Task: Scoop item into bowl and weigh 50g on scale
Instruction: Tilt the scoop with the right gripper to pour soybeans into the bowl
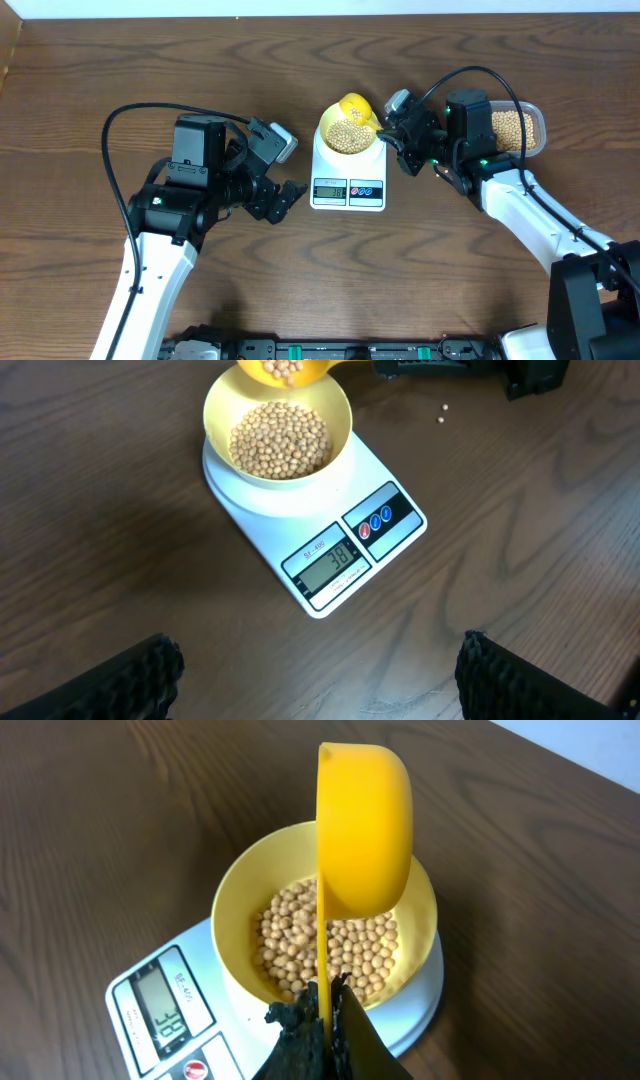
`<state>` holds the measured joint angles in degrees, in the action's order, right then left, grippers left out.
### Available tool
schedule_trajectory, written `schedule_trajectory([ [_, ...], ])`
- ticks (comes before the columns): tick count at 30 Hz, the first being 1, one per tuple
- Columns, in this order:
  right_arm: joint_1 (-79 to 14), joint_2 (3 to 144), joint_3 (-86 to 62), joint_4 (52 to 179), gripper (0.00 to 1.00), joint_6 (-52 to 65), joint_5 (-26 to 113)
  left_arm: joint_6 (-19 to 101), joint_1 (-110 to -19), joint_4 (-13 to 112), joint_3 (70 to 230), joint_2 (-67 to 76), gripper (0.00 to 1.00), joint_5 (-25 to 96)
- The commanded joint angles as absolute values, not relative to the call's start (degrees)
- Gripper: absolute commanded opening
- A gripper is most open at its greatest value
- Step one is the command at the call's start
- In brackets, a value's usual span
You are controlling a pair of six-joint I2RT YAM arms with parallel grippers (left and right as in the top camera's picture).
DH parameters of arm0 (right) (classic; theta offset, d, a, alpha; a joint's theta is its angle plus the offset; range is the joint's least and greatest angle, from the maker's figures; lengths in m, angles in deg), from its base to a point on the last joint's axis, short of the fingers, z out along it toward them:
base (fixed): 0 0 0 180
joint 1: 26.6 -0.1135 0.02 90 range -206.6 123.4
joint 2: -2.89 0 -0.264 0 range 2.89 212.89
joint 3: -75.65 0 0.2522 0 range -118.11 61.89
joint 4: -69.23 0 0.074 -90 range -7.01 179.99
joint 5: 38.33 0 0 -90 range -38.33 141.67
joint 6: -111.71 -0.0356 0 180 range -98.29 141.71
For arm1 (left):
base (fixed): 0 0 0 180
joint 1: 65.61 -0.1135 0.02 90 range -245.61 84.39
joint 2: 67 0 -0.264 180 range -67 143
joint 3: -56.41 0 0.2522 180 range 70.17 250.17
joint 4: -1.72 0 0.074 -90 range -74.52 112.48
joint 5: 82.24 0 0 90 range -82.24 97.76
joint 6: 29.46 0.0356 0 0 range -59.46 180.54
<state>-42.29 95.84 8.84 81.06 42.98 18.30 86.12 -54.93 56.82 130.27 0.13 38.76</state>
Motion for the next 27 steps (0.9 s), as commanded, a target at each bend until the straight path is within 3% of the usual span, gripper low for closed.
schedule_trajectory([
  [1, -42.6, 96.2, 8.8, 81.0, 0.01, 44.6, 18.8, 86.9, -54.8, 56.8, 130.0, 0.3, 0.89, 39.2],
  [27, -42.6, 96.2, 8.8, 81.1, 0.01, 51.9, 18.8, 86.9, -54.8, 56.8, 130.0, 0.3, 0.89, 39.2],
])
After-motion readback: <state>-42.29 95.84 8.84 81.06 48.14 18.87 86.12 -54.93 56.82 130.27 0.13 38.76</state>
